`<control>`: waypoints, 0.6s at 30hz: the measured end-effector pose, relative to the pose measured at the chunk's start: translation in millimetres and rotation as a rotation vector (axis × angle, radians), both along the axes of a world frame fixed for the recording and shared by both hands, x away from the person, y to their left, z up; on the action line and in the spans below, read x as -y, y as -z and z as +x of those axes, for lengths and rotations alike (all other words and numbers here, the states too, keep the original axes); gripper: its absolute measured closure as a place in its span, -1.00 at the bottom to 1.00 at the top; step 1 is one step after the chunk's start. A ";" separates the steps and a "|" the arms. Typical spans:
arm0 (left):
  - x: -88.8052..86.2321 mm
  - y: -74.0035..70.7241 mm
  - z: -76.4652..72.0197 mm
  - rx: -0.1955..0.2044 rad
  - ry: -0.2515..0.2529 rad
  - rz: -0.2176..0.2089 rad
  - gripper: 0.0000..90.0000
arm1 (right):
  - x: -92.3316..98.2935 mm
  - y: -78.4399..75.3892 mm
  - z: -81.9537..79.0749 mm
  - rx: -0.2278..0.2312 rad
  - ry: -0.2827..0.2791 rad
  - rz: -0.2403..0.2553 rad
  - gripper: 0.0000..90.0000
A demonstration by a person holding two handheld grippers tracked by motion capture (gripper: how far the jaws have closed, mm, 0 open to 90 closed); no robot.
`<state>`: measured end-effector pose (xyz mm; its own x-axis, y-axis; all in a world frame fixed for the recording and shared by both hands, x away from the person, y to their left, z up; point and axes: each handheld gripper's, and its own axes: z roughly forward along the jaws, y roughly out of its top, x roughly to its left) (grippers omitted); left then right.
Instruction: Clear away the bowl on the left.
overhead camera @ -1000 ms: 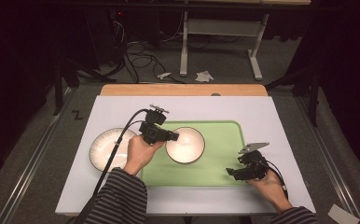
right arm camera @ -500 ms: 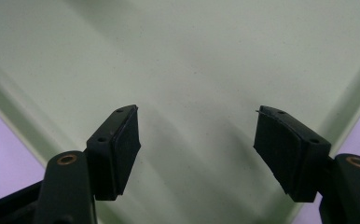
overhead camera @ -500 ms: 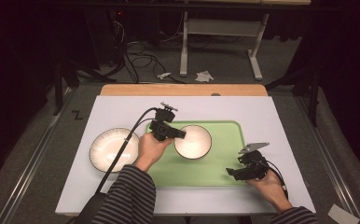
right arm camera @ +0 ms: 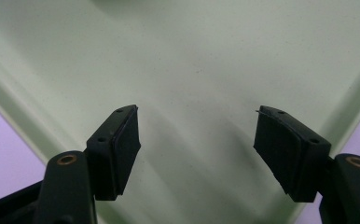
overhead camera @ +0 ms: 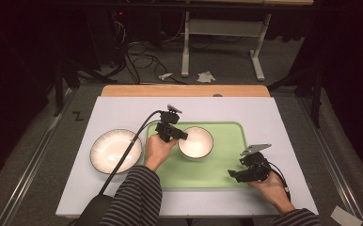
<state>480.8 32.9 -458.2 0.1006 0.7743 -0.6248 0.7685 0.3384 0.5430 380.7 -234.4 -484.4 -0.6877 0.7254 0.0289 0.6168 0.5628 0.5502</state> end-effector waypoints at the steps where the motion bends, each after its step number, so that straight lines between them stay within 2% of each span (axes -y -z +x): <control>1: 0.4 1.7 1.3 -0.001 -0.007 0.001 0.81 | -0.1 -0.3 -0.3 0.000 0.003 -0.002 -0.28; 7: 0.9 8.5 6.3 -0.010 -0.030 0.013 0.79 | 0.0 0.0 -0.2 -0.001 -0.001 0.002 -0.28; 11: 1.0 13.1 8.4 -0.006 -0.036 0.036 0.78 | -0.1 0.3 0.0 -0.005 -0.005 -0.003 -0.28; 14: -0.1 15.6 11.4 -0.010 -0.045 0.022 0.79 | -0.9 0.2 -0.8 -0.003 -0.004 -0.002 -0.28; 18: -0.1 18.4 12.2 -0.007 -0.049 0.031 0.80 | -0.1 0.4 -0.1 -0.005 -0.003 -0.003 -0.28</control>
